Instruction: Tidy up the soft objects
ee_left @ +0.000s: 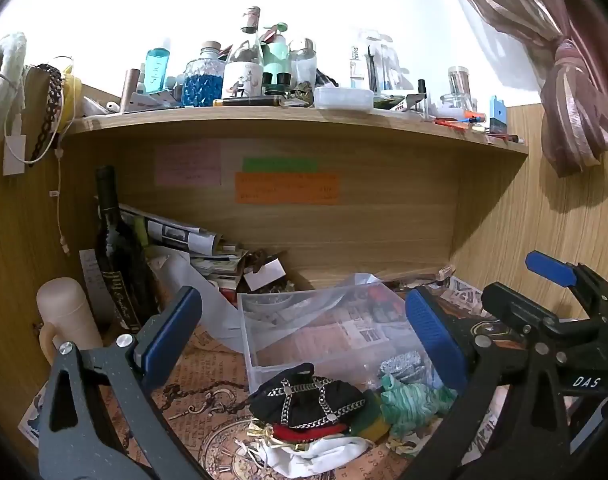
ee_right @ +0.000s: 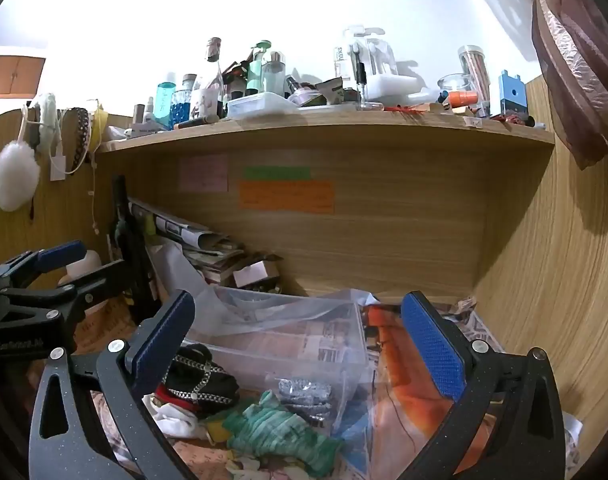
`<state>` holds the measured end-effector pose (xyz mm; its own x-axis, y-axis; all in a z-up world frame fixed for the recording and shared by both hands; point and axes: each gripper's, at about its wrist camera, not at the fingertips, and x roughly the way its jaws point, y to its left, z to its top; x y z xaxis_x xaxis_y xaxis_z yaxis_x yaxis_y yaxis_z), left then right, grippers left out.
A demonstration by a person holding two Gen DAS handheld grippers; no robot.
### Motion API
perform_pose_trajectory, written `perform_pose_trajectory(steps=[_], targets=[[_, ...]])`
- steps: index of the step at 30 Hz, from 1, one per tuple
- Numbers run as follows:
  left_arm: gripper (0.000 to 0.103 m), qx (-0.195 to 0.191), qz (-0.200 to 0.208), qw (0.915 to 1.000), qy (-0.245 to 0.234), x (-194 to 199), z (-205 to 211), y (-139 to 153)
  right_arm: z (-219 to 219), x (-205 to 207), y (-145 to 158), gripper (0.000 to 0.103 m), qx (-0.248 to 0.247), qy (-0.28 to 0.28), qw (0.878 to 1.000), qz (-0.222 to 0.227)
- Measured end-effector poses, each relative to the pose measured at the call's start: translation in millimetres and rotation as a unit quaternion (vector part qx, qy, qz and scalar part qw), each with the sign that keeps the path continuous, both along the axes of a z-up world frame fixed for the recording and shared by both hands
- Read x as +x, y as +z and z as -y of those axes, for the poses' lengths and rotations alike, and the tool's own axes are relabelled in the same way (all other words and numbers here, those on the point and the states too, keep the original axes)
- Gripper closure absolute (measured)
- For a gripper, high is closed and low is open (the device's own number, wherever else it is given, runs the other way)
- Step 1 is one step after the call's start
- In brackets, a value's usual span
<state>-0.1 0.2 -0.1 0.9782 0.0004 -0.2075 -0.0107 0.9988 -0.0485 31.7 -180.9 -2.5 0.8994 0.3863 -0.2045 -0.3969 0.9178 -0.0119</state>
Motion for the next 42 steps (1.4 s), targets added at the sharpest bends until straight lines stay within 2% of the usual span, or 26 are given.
perform_pose_trajectory(steps=[3, 42], targets=[[0.000, 0.010, -0.006, 0.9999, 0.001, 0.6, 0.6, 0.2, 0.3, -0.2, -0.9, 0.000, 0.002, 0.000, 1.000, 0.002], [0.000, -0.001, -0.004, 1.0000, -0.004, 2.3, -2.8, 0.1, 3.0, 0.2, 2.6, 0.000, 0.014, 0.001, 1.000, -0.001]])
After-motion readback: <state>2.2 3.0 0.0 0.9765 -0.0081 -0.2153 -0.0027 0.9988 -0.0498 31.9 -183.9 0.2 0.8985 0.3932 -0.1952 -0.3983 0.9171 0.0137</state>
